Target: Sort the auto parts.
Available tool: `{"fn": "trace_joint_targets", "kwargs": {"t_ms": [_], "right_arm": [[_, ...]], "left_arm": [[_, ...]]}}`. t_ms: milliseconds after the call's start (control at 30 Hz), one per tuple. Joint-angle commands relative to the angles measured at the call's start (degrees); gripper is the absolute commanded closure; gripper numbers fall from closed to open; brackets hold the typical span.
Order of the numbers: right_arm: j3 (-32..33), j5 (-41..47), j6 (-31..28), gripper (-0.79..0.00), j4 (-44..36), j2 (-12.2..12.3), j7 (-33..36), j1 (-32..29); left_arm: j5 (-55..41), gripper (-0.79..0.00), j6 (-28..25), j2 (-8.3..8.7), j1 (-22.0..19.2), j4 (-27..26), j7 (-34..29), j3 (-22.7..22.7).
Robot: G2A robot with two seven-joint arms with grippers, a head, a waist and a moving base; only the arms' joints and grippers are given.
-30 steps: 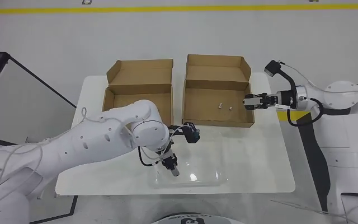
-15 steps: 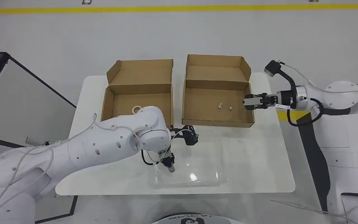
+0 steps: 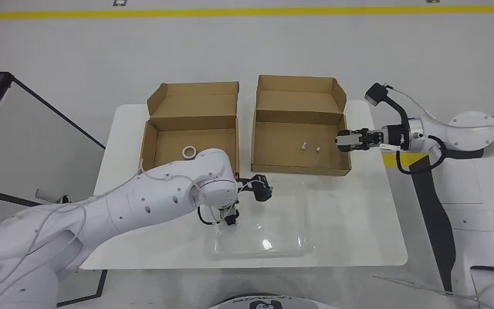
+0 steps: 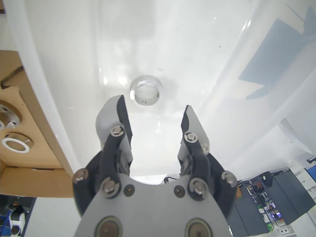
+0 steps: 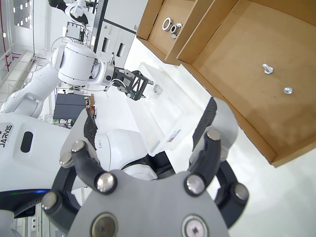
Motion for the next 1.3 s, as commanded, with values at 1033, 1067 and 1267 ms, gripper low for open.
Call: {"fn": "trace_joint_targets", "kwargs": {"t_ms": [1033,1067,1267], "right_arm": [[0.00,0.01,0.00,-0.785,0.00,0.00,0.00,0.00],[0.00,0.01,0.00,-0.785,0.00,0.00,0.00,0.00],[0.00,0.01,0.00,-0.785,0.00,0.00,0.00,0.00]], "left_arm": [[8.31,-0.369,-7.79,-3.34,3.82,4.74,-0.88,-0.97],[8.37,-0.369,-7.85,-3.33,3.87,4.51,-1.06,-1.09],[8.35,-0.366,-8.51,-3.00,4.35,3.35,-1.50,-2.12]]}}
